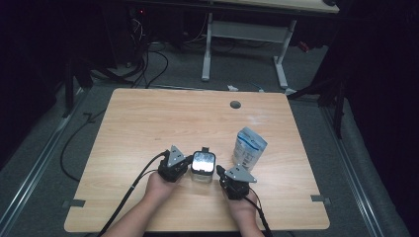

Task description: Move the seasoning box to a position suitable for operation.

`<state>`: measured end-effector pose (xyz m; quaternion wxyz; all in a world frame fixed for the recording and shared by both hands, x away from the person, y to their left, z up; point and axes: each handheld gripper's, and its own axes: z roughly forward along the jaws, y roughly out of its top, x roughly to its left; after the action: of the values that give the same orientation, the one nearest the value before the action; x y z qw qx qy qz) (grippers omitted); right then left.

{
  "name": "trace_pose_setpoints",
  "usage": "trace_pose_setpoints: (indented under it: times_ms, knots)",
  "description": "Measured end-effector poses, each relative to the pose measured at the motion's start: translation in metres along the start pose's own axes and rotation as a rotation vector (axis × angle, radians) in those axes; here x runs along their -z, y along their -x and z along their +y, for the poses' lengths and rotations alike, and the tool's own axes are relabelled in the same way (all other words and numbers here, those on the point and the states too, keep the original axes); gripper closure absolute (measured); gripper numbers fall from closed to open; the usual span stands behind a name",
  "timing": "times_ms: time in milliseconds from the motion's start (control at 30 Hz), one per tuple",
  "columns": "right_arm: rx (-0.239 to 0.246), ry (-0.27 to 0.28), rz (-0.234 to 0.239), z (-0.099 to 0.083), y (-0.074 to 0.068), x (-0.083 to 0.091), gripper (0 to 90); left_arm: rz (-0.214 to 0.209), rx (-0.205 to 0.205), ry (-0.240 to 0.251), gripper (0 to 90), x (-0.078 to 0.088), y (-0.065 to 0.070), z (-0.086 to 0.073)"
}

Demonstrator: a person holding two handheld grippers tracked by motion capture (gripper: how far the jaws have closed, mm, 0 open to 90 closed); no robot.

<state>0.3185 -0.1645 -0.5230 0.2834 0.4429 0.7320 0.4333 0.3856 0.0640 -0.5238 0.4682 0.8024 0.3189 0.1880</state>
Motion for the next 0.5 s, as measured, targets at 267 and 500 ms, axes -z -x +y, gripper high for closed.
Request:
trace_pose_setpoints:
  times_ms: [267, 500]
  knots:
    - [-0.006, 0.018, 0.002, -0.002, 0.002, 0.010, 89.7, -0.004, 0.014, -0.008, 90.0, 0.021, 0.016, -0.013]
    - [-0.013, 0.016, -0.024, -0.006, 0.010, 0.017, 89.8, -0.046, 0.002, -0.003, 89.9, 0.030, 0.034, -0.015]
